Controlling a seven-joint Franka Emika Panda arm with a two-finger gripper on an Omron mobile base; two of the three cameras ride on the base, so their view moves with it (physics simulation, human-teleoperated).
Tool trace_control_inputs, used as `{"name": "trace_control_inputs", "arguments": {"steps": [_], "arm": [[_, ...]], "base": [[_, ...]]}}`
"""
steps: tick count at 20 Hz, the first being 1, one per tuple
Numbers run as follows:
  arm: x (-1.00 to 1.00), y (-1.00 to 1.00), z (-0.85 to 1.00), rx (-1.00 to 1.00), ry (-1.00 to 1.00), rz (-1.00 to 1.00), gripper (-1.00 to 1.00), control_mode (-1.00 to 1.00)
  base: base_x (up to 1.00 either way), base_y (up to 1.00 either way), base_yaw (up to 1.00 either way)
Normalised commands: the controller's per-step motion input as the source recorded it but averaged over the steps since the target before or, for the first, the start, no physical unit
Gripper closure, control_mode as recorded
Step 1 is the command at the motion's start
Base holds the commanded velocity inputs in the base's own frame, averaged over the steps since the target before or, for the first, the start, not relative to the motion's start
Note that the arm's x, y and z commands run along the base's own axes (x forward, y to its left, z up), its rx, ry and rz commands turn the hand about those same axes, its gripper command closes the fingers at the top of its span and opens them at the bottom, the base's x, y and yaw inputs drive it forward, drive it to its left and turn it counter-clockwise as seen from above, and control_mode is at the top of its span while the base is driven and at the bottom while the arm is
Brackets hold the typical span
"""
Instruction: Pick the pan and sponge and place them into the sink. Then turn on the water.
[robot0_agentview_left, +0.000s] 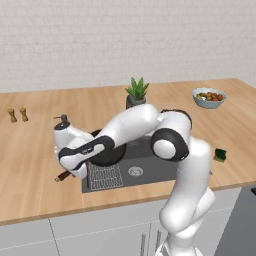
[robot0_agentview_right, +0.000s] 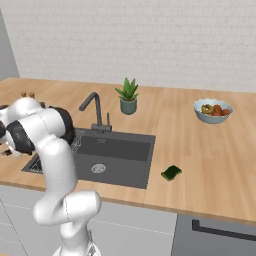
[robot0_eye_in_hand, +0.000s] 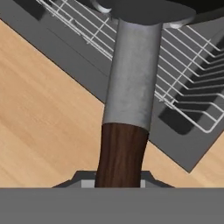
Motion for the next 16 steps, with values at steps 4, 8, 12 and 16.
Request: {"name": "trace_control_inputs", "arguments": {"steps": [4,8,12,16], "arm": [[-0.07,-0.41,-0.01,0.0,-0.01,-0.03,1.0,-1.0],[0.0,-0.36,0.0,0.01,0.0,-0.02,1.0,-1.0],[-0.13,-0.46,0.0,0.08,0.0,0.0,1.0,-1.0],[-0.23,-0.7,0.02,0.1,0.0,0.0,1.0,-1.0]], "base": [[0.0,0.0,0.0],[0.0,0.0,0.0],[0.0,0.0,0.0],[0.0,0.0,0.0]]}}
